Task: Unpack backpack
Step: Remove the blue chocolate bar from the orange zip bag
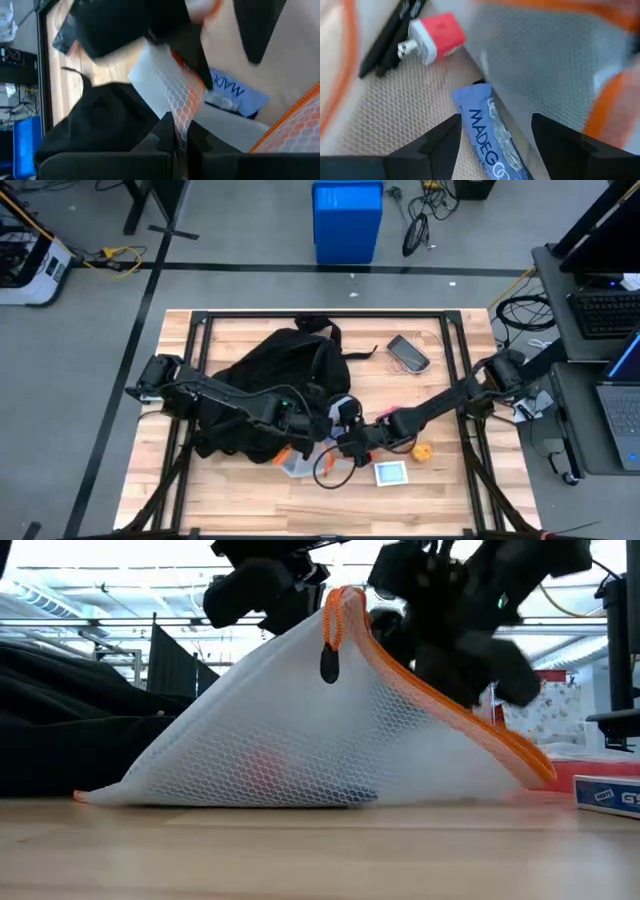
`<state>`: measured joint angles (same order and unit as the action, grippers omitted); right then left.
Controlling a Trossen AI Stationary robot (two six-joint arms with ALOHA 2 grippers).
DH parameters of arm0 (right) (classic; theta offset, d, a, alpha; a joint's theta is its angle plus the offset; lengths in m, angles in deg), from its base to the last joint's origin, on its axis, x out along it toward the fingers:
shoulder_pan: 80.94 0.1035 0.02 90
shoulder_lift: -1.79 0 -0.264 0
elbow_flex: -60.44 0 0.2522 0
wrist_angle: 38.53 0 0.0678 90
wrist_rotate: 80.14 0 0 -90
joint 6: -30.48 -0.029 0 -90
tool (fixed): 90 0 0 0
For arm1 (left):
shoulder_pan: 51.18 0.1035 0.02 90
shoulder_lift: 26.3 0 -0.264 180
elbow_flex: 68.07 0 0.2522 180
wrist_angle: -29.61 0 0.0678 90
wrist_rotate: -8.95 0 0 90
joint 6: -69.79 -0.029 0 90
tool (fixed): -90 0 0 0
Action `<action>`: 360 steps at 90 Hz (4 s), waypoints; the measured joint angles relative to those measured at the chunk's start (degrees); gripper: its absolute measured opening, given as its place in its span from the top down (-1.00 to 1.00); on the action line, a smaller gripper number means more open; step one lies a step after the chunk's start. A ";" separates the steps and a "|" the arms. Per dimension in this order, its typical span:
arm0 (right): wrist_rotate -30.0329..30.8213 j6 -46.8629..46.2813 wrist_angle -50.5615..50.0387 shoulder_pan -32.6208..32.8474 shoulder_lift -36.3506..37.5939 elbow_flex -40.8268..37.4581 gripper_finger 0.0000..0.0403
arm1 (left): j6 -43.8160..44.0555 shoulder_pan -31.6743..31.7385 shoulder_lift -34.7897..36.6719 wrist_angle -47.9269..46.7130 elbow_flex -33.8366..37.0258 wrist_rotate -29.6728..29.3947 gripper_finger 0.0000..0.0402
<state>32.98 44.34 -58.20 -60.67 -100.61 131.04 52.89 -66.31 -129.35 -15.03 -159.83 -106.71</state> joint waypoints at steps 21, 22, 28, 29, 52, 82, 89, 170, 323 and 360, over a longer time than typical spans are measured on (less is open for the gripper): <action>-0.76 1.78 3.45 -0.55 -5.47 0.00 -0.12 | -0.16 0.56 -0.02 1.37 0.00 0.01 1.00; -0.74 1.64 3.72 -0.66 -5.68 0.00 -0.12 | -0.16 0.61 -0.02 1.38 0.00 0.01 1.00; -0.87 0.25 5.76 -1.66 -6.76 0.02 -0.12 | -0.38 0.86 -0.02 1.44 0.00 -0.01 1.00; -0.91 -0.03 5.99 -1.84 -6.92 0.02 -0.12 | -0.39 0.89 -0.02 1.43 0.00 -0.03 1.00; -4.82 -2.82 7.97 -4.94 -8.12 0.22 -0.12 | -0.36 1.06 -0.07 1.34 0.04 -0.36 1.00; -8.50 -4.62 7.99 -5.32 -8.21 0.09 0.24 | -0.10 1.53 -0.07 1.49 0.07 0.36 1.00; -8.75 -4.63 7.97 -5.32 -8.23 0.06 0.37 | -0.06 1.64 -0.07 1.54 0.07 0.53 1.00; -8.12 -5.73 2.30 -3.29 7.49 -0.13 1.00 | 0.14 1.63 0.07 1.46 -0.11 0.21 1.00; -8.35 -50.59 -55.09 8.34 30.72 -0.02 1.00 | 7.62 4.14 0.00 -3.15 -0.04 -1.16 1.00; -12.67 -53.96 -39.60 11.72 25.52 -0.02 0.70 | 7.57 4.14 0.00 -3.21 -0.02 -1.17 1.00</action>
<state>20.31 -9.62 -97.80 -48.95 -75.09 131.01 60.47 -62.16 -129.35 -18.23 -159.85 -107.88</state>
